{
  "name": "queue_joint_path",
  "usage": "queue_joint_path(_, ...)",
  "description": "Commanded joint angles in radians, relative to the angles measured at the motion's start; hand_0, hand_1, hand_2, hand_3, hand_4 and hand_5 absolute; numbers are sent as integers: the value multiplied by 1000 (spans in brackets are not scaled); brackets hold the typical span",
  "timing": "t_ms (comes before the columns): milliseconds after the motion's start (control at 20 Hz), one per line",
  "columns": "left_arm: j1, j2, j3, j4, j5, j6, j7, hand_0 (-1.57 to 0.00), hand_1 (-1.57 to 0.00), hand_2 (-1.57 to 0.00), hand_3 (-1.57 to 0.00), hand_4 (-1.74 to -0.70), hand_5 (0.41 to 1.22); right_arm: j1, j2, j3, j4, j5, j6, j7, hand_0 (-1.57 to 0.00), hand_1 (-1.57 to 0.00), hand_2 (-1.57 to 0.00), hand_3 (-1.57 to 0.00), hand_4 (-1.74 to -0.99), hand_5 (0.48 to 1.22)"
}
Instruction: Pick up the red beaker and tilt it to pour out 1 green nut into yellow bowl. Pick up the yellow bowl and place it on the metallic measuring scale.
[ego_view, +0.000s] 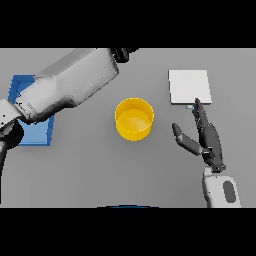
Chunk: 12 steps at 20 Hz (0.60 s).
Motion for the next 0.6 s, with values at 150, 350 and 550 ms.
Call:
queue_joint_path(150, -127, 48, 115, 152, 86, 21, 26, -1571, -1492, -1487, -1424, -1553, 1213, -10, -8, -2, 22, -5, 14, 0, 1, 1, 1, 1, -1266, 639)
queue_joint_path(350, -139, 145, 326, 343, 309, 46, 71, -1571, -1539, -1537, -1435, -1637, 1218, -15, -24, -1, 17, -4, 22, -10, 1, 1, 1, 1, -1299, 649)
queue_joint_path(550, -75, 225, 470, 454, 506, 141, 104, -1571, -1558, -1557, -1393, -1698, 1220, -29, -30, 8, 33, 15, 21, -35, 1, 1, 1, 1, -1307, 651)
